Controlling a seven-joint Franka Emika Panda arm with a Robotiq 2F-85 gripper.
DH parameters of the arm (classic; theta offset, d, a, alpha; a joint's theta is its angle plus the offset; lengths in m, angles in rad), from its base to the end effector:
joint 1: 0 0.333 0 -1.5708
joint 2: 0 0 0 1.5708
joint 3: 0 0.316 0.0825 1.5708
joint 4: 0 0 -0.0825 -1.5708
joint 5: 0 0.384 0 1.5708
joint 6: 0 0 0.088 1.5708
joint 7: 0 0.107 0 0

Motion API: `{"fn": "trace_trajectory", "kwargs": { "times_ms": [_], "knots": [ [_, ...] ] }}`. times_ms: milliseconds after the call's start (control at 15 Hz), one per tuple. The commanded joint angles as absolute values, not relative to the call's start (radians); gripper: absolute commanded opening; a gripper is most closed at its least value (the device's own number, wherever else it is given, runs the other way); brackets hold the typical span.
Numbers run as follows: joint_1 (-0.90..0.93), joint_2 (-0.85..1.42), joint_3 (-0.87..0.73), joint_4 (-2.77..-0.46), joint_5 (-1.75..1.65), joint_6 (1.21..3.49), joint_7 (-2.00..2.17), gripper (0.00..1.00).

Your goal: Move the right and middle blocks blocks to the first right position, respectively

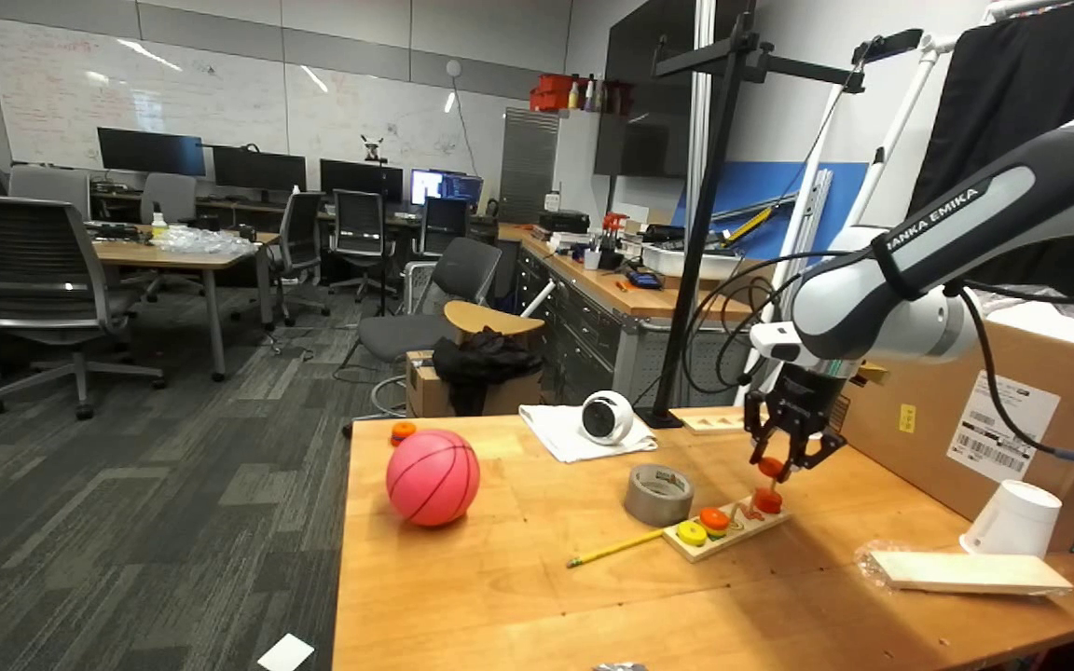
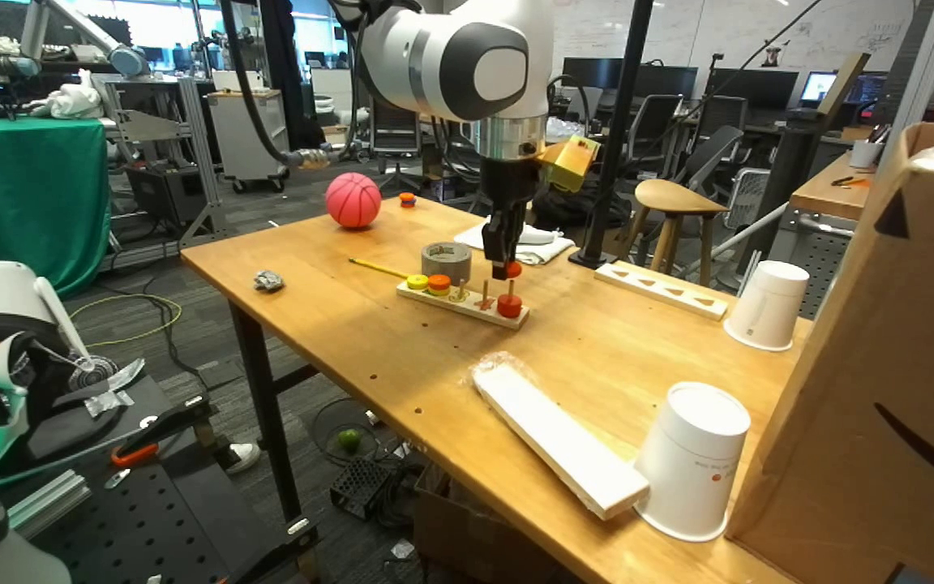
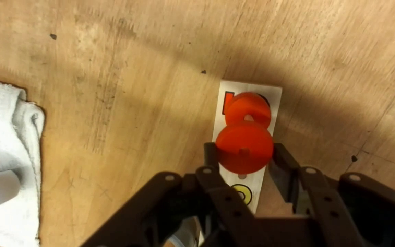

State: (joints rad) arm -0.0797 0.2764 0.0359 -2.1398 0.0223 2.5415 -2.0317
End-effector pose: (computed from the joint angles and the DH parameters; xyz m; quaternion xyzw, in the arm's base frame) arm 0.5822 -0.0261 0.2868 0.5524 0.8311 0.0419 0.0480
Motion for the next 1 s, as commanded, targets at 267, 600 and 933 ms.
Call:
{"fn": "trace_trajectory", "kwargs": {
  "times_ms": [267,600,933],
  "knots": [
    [-0.083,0.284,0.033,-2.140,-0.007,2.540,-1.987,0.24],
    [-0.086,0.289,0.029,-2.136,-0.011,2.539,-1.975,0.24],
    [-0.088,0.288,0.024,-2.135,-0.015,2.540,-1.966,0.24]
  ]
}}
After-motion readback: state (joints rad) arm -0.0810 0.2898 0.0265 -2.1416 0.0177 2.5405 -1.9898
